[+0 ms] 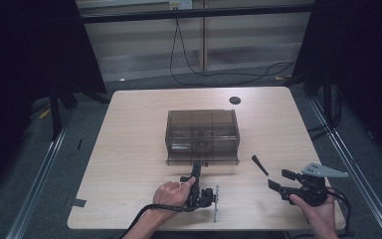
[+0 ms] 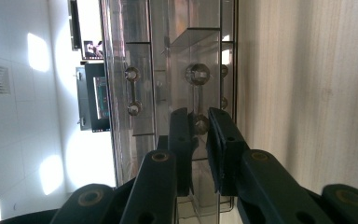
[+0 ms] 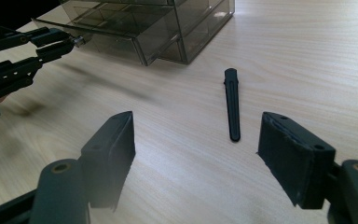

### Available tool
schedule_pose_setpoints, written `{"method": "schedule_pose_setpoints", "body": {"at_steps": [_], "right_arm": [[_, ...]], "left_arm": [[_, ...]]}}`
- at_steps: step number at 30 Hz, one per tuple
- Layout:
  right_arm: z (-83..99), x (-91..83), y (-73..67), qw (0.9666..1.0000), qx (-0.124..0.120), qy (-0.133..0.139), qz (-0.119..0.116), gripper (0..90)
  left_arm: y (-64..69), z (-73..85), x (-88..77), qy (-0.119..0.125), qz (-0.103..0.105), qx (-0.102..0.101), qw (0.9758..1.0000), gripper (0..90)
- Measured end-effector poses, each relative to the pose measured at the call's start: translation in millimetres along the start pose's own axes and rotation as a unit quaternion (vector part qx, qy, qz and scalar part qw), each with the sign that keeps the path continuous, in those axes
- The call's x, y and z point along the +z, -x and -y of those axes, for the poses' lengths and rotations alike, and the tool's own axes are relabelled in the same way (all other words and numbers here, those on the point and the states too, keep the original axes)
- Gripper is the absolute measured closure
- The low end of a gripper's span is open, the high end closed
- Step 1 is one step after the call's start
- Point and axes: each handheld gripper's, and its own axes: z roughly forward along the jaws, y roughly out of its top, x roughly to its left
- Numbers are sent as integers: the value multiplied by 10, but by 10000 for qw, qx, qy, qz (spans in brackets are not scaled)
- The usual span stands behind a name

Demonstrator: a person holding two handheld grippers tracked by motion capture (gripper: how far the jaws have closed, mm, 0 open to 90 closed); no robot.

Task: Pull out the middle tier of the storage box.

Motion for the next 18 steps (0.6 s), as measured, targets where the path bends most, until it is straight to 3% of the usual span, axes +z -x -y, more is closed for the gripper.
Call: {"method": "schedule_pose_setpoints", "body": {"at_steps": [18], "right_arm": [[1, -6, 1, 10000, 7, 2, -9, 272]], "left_arm": [[7, -4, -79, 22, 22, 37, 10000, 807]]}}
